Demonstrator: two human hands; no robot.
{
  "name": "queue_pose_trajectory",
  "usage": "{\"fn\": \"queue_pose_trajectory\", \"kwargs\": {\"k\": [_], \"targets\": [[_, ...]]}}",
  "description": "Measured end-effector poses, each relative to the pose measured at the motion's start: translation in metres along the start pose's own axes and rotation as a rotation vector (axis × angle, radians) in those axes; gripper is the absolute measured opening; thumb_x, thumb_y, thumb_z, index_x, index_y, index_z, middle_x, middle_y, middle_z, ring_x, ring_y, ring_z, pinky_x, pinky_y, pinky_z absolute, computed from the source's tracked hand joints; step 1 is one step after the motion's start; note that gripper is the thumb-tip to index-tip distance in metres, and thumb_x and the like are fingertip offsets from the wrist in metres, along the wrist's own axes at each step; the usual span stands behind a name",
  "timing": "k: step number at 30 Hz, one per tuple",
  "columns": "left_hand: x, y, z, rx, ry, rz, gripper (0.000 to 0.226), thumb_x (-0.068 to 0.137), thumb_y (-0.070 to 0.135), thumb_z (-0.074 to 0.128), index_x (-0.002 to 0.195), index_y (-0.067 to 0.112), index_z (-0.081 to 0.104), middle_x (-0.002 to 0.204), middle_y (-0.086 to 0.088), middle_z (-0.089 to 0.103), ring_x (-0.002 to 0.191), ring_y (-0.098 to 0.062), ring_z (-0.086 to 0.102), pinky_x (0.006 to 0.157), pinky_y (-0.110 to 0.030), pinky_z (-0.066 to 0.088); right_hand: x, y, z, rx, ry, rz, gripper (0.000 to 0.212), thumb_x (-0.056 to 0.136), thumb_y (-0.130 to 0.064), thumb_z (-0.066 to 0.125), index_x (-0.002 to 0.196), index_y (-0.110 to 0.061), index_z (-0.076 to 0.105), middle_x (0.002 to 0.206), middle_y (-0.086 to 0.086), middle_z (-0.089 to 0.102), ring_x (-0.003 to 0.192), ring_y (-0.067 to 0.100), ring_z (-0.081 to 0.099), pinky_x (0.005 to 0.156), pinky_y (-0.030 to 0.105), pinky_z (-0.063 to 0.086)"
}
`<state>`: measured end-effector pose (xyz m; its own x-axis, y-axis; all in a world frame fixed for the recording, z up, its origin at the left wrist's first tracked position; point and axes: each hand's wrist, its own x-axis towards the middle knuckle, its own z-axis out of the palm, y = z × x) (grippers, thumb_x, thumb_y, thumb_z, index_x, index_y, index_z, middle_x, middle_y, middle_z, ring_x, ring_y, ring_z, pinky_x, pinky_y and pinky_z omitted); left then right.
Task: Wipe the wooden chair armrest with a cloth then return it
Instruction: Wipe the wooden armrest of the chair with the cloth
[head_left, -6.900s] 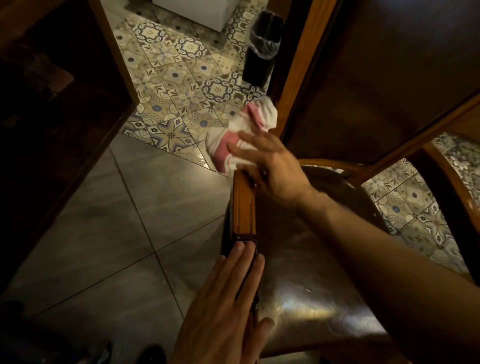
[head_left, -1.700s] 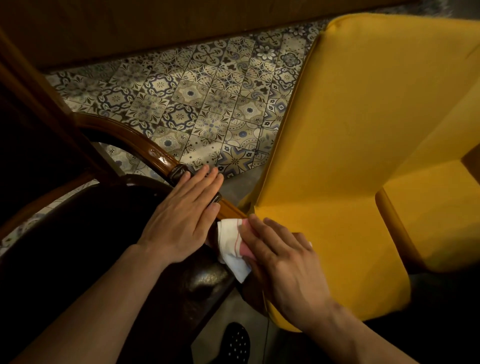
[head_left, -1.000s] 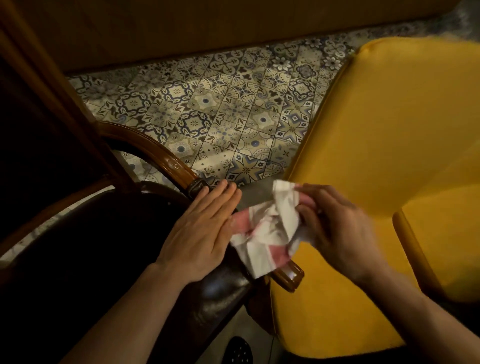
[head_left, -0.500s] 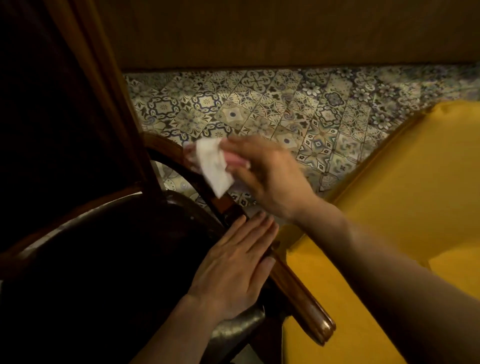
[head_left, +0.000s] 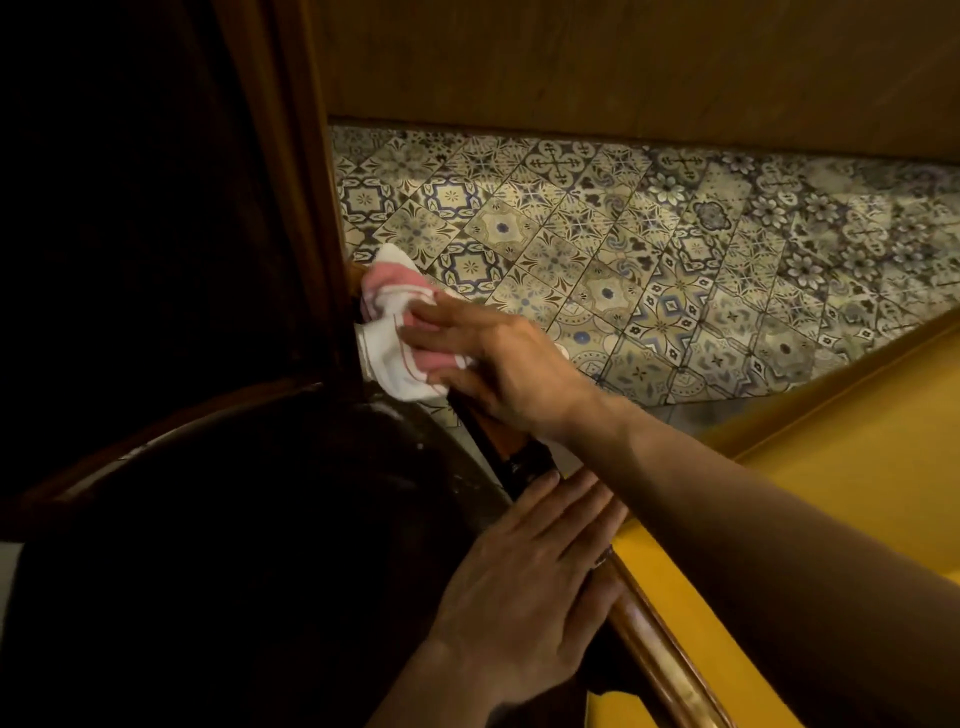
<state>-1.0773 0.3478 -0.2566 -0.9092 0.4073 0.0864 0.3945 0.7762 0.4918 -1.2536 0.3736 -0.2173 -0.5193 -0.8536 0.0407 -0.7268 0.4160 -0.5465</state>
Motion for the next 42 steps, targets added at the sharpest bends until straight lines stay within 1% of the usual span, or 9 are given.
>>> {"fn": "queue_pose_trajectory", "kwargs": {"k": [4,9,25,31,34,36,38,40,42], "targets": [[0.000,-0.002,0.000,-0.004,-0.052,-0.011,0.059,0.107,0.046,0.013,0.152,0.014,0.033,0.164,0.005,0.024,0.155,-0.010,0.000,0.124,-0.039,0.005,0.029,0.001,0.000,-0.026,-0.036,0.040,0.046,0.098,-0.029,0.066,0.142,-0.017,0.059,0.156,0.011,0.048,0.147,0.025,0.042,0.119,0.041,0.037],[0.001,-0.003,-0.001,-0.004,-0.052,0.006,0.051,0.107,0.047,0.011,0.151,0.022,0.007,0.163,0.006,0.005,0.154,-0.009,-0.008,0.123,-0.039,0.005,0.023,0.003,-0.004,-0.042,-0.070,0.037,0.047,0.098,-0.029,0.066,0.144,-0.019,0.057,0.155,0.008,0.050,0.144,0.022,0.046,0.115,0.041,0.041],[-0.001,0.008,-0.016,-0.004,-0.148,-0.070,0.065,0.104,0.055,0.007,0.160,0.023,0.008,0.168,0.008,0.004,0.152,-0.002,-0.015,0.122,-0.030,-0.014,-0.065,-0.014,-0.030,-0.120,-0.196,0.126,0.046,0.096,-0.037,0.068,0.139,-0.024,0.062,0.149,-0.005,0.056,0.138,0.018,0.053,0.108,0.042,0.048],[-0.013,0.026,-0.021,-0.083,-0.160,-0.054,0.071,0.102,0.061,0.008,0.161,0.021,0.009,0.168,0.009,0.001,0.151,-0.001,-0.017,0.124,-0.030,-0.010,-0.084,-0.028,-0.038,-0.136,-0.270,0.187,0.046,0.098,-0.042,0.062,0.140,-0.024,0.059,0.142,-0.002,0.064,0.133,0.021,0.058,0.104,0.041,0.049],[-0.032,0.031,-0.032,-0.173,-0.139,-0.027,0.067,0.103,0.061,0.018,0.159,0.025,0.024,0.167,0.012,0.014,0.152,0.002,-0.002,0.124,-0.026,0.000,-0.087,-0.037,-0.042,-0.153,-0.288,0.224,0.043,0.098,-0.038,0.064,0.138,-0.024,0.060,0.140,0.000,0.066,0.131,0.024,0.059,0.103,0.041,0.049],[-0.045,0.033,-0.046,-0.210,-0.079,-0.040,0.057,0.103,0.060,0.028,0.149,0.031,0.045,0.157,0.014,0.042,0.147,0.001,0.027,0.122,-0.027,0.023,-0.087,-0.044,-0.047,-0.156,-0.304,0.260,0.040,0.098,-0.037,0.065,0.136,-0.025,0.062,0.137,-0.001,0.068,0.127,0.023,0.062,0.101,0.039,0.050],[-0.053,0.033,-0.063,-0.193,0.068,-0.042,0.038,0.102,0.056,0.039,0.123,0.035,0.063,0.124,0.017,0.064,0.117,-0.003,0.056,0.096,-0.029,0.050,-0.092,-0.050,-0.052,-0.128,-0.319,0.322,0.036,0.097,-0.035,0.066,0.131,-0.027,0.065,0.132,-0.004,0.070,0.122,0.020,0.065,0.099,0.037,0.051],[-0.053,0.033,-0.081,-0.128,0.227,-0.049,0.021,0.100,0.049,0.049,0.099,0.033,0.062,0.097,0.015,0.059,0.091,-0.008,0.057,0.076,-0.030,0.051,-0.103,-0.058,-0.056,-0.090,-0.304,0.389,0.031,0.096,-0.033,0.067,0.127,-0.028,0.068,0.126,-0.007,0.073,0.116,0.015,0.067,0.097,0.034,0.053],[-0.046,0.030,-0.100,-0.077,0.304,-0.108,0.017,0.095,0.051,0.056,0.098,0.034,0.056,0.097,0.016,0.054,0.089,-0.009,0.054,0.076,-0.027,0.046,-0.120,-0.068,-0.060,-0.096,-0.287,0.417,0.025,0.097,-0.035,0.065,0.120,-0.028,0.069,0.116,-0.008,0.075,0.105,0.016,0.070,0.089,0.032,0.054]]}}
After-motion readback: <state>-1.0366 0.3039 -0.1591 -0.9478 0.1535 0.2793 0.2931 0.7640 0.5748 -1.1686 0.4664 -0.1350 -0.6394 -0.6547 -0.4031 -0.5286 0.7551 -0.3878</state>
